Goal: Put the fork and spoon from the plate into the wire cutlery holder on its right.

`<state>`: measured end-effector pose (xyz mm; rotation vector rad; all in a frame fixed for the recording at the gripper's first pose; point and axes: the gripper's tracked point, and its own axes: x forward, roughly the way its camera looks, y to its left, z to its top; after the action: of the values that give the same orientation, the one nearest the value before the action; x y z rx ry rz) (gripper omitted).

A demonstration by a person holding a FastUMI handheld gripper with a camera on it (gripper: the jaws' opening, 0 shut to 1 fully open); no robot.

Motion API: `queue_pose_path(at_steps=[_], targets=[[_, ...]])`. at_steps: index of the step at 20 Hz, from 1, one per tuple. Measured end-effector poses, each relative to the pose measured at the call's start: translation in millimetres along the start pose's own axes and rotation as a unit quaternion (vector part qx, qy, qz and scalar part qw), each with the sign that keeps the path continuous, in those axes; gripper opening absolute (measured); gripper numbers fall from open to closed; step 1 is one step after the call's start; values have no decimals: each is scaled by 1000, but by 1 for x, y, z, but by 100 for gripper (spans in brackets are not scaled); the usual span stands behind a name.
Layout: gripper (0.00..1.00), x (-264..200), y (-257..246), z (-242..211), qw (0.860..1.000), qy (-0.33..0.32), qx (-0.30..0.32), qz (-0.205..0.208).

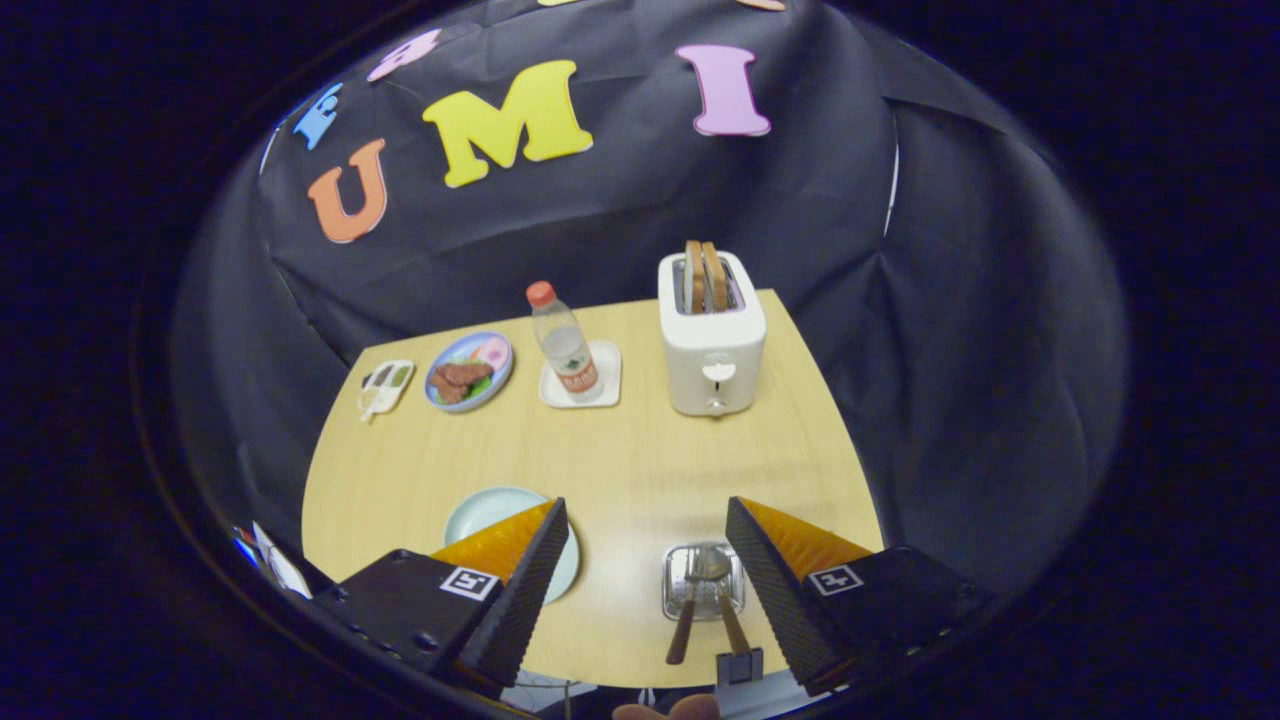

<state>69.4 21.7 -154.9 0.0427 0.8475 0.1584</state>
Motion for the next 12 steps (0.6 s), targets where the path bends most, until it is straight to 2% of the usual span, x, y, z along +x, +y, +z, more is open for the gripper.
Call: queue_pose_path(at_steps=[3,7,12], targets=[[96,-26,18,43,997,-79,-3,15],[96,-77,36,86,982,-188,-13,20],[96,-122,50,92,959,-282,-27,29]])
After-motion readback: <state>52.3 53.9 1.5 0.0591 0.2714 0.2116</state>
